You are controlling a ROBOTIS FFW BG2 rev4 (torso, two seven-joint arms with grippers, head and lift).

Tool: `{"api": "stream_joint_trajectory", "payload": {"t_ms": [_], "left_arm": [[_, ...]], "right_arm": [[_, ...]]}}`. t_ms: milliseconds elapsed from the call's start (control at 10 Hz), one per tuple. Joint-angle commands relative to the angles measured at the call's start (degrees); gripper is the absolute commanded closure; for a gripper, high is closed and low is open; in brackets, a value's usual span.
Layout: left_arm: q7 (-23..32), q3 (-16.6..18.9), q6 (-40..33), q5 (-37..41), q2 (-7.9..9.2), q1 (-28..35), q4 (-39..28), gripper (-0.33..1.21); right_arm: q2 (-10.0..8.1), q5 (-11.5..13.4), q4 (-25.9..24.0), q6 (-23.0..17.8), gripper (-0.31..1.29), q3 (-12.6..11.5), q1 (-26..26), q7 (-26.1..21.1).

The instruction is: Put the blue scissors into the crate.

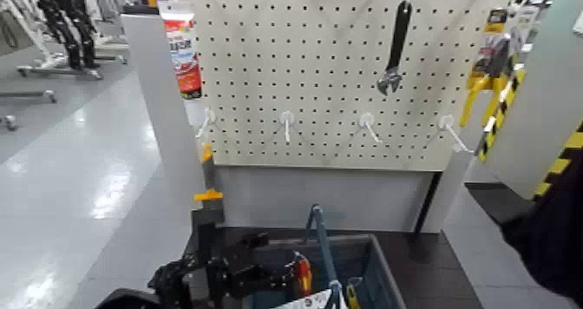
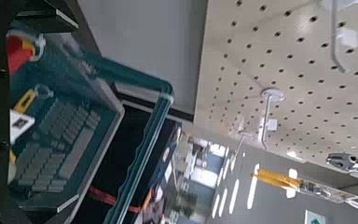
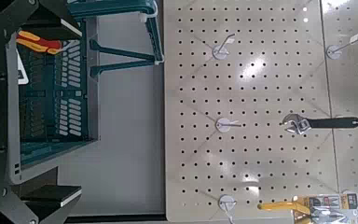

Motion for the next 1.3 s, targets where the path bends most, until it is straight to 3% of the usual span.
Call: {"api": "stream_joint_trajectory", "payload": {"t_ms": [100, 400, 600, 700, 900, 1100, 1300], "left_arm": [[9.09, 4.84, -8.71, -2.7, -1.55, 8.45, -5.41, 0.05], [20.69, 8.36, -18.73, -7.8, -1.9, 18.29, -10.07, 0.08], [25.44, 10.65, -25.06, -8.94, -4.71, 23.04, -9.63, 0.09], [28.07, 11.61, -27.52, -11.4, -4.62, 24.89, -9.54, 0.09], [29.92, 11.17, -29.89, -11.57, -4.8, 26.38, -9.46, 0.1], [31.5, 12.23, -31.91, -13.42, -6.38, 27.35, -9.54, 0.1], [32.2, 11.7, -30.42, -13.07, -6.21, 27.79, -10.16, 0.1]], "right_arm": [[0.0, 0.0, 0.08, -0.38, 0.13, 0.08, 0.09, -0.51], [0.0, 0.0, -0.1, -0.55, 0.13, -0.09, 0.35, -0.69], [-0.09, 0.0, -0.36, -0.82, 0.14, -0.27, 0.62, -0.86], [-0.09, 0.0, -0.36, -0.82, 0.14, -0.27, 0.71, -0.86], [-0.09, 0.0, -0.54, -0.99, 0.14, -0.36, 0.79, -1.04], [-0.18, 0.0, -0.54, -0.99, 0.14, -0.27, 0.88, -1.3], [-0.26, 0.0, -0.54, -0.99, 0.14, -0.18, 0.79, -1.39]]}}
